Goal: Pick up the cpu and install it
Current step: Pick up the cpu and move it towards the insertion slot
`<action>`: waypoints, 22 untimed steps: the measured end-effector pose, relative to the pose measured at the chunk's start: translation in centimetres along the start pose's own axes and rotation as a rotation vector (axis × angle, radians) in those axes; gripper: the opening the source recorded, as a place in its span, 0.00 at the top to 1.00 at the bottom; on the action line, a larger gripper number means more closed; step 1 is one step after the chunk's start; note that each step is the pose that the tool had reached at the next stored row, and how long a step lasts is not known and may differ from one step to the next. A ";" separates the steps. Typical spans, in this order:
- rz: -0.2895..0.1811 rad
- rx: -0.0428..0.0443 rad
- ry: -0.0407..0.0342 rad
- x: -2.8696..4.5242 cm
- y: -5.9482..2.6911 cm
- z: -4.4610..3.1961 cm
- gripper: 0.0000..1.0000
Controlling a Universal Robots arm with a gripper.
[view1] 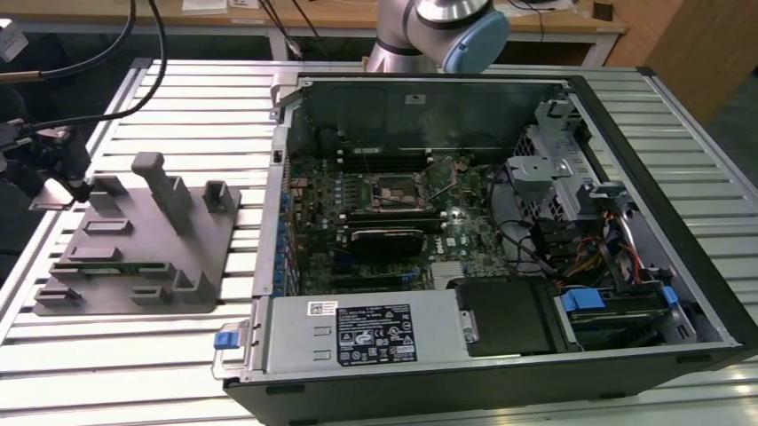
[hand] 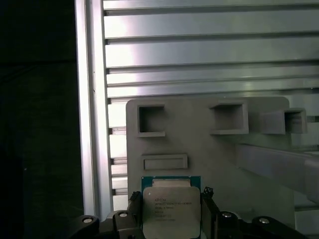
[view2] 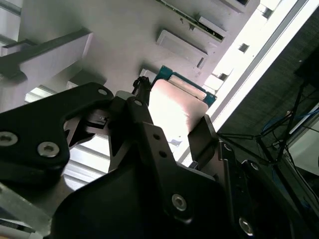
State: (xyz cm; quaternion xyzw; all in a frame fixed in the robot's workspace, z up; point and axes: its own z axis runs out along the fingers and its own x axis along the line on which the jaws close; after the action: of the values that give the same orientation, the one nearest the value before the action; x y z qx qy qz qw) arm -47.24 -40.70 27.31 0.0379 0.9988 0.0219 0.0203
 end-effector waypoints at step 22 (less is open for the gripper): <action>0.000 0.0000 -0.0002 -0.16 0.25 -4.31 0.45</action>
State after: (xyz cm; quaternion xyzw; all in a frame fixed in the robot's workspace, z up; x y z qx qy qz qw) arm -47.24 -40.65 31.63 0.0379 0.9988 0.0220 0.0204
